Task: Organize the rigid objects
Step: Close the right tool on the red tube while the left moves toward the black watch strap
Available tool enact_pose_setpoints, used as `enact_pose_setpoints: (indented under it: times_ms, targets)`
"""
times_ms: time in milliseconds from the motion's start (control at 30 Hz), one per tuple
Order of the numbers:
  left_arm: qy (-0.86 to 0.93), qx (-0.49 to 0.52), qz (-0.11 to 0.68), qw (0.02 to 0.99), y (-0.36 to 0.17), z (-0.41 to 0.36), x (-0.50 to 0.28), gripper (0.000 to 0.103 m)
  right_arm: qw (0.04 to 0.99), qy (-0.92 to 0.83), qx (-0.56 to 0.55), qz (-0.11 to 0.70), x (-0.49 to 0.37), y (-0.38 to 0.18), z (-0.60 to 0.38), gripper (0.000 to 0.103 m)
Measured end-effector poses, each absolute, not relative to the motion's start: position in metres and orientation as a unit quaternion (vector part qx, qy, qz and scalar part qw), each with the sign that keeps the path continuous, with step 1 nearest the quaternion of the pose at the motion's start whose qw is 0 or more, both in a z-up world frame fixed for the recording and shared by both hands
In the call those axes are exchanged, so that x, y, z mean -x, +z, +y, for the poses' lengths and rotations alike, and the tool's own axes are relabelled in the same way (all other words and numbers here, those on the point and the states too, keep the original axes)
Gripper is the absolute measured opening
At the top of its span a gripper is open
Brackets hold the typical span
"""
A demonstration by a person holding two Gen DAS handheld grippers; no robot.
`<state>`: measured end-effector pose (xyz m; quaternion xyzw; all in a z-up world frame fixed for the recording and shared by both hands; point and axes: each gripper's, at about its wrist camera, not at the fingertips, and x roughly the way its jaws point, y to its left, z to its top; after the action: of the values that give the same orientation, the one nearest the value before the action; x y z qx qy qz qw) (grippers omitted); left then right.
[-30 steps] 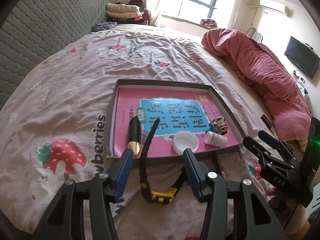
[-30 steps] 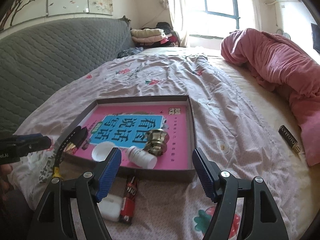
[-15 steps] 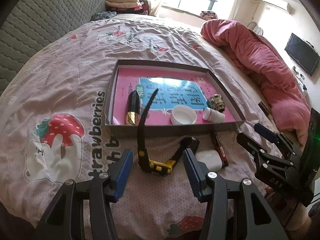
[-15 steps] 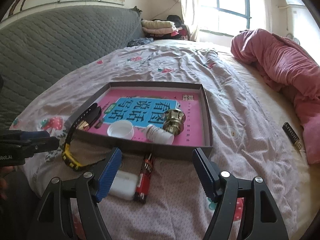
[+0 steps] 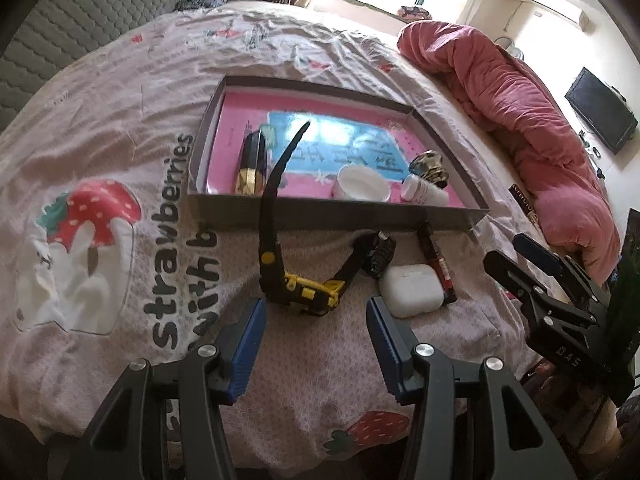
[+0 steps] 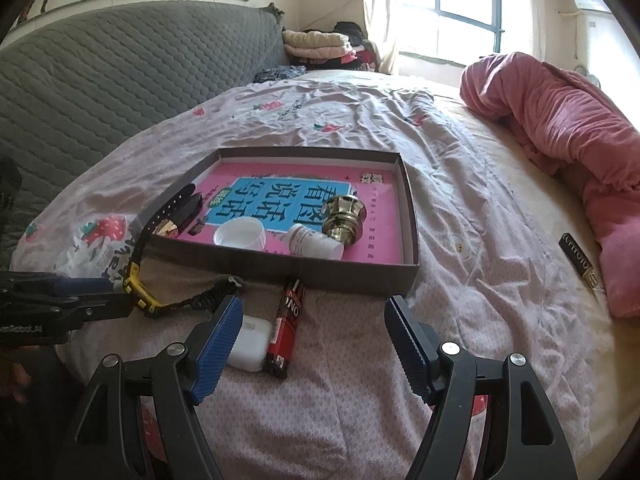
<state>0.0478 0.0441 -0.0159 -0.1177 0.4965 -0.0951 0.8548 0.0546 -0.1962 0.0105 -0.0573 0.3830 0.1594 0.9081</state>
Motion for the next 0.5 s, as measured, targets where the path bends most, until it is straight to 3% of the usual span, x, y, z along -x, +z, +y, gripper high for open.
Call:
enact_pose_setpoints:
  times_ms: [500]
  targets:
    - [-0.124, 0.197, 0.512, 0.827, -0.05, 0.06, -0.062, 0.052, 0.889, 0.14, 0.066, 0.431, -0.075, -0.021, -0.182, 0.075]
